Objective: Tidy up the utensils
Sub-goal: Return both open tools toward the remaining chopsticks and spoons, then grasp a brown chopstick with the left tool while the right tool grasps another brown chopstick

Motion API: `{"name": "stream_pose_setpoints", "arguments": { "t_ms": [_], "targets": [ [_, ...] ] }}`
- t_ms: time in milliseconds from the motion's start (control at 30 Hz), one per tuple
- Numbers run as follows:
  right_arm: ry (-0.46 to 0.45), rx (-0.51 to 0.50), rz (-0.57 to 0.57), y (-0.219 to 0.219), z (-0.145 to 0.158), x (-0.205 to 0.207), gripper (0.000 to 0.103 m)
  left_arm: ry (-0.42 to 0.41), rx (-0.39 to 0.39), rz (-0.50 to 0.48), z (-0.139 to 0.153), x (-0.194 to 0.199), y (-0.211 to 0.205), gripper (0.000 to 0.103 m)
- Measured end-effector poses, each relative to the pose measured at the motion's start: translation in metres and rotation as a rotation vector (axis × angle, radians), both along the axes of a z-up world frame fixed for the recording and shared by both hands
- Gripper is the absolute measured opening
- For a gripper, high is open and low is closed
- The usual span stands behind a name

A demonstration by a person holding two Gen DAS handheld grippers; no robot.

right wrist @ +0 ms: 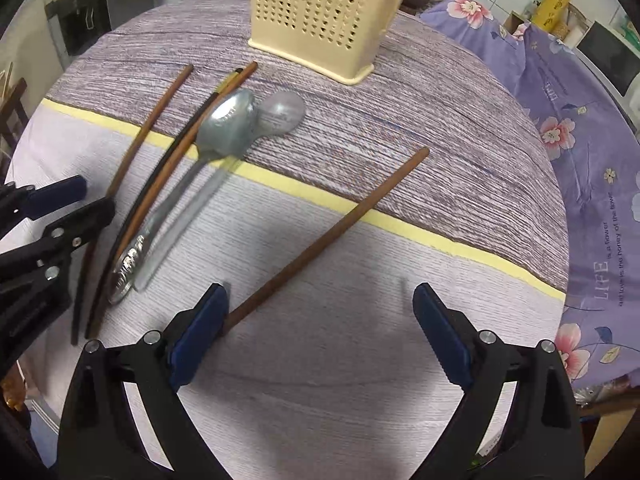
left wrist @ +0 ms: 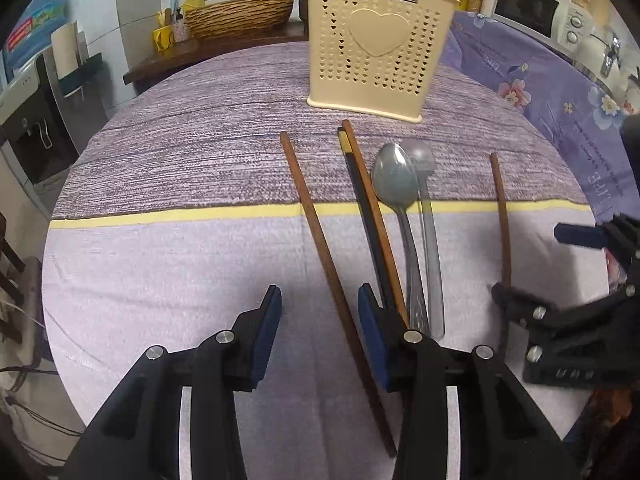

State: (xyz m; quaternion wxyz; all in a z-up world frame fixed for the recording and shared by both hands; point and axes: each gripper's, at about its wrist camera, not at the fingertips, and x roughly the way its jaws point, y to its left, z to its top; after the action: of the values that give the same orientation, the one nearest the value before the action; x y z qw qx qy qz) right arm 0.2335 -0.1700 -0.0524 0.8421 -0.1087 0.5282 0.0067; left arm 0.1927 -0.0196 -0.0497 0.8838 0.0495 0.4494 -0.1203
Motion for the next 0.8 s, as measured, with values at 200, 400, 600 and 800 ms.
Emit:
{"name": "stream_pose_setpoints", "arguments": {
  "t_ms": [200, 400, 600, 800],
  "targets": [
    [-0.014, 0.032, -0.040, 0.002, -0.002, -0.005, 0.092, 0.004, 0.007, 0.010, 0.000, -0.007, 0.001, 0.040],
    [0.011, -0.017, 0.026, 0.002, -0.001, -0.018, 0.092, -0.006, 0.048, -0.019, -0.001, -0.015, 0.001, 0.040],
    [0.031, -0.050, 0.001, -0.038, 0.000, -0.026, 0.092, 0.016, 0.040, 0.006, 0.000, -0.012, 0.026, 0.040],
    [-0.010, 0.033, -0.068, -0.064, 0.005, -0.020, 0.092, 0.021, 0.023, 0.032, 0.001, 0.000, 0.033, 0.040]
  ]
}}
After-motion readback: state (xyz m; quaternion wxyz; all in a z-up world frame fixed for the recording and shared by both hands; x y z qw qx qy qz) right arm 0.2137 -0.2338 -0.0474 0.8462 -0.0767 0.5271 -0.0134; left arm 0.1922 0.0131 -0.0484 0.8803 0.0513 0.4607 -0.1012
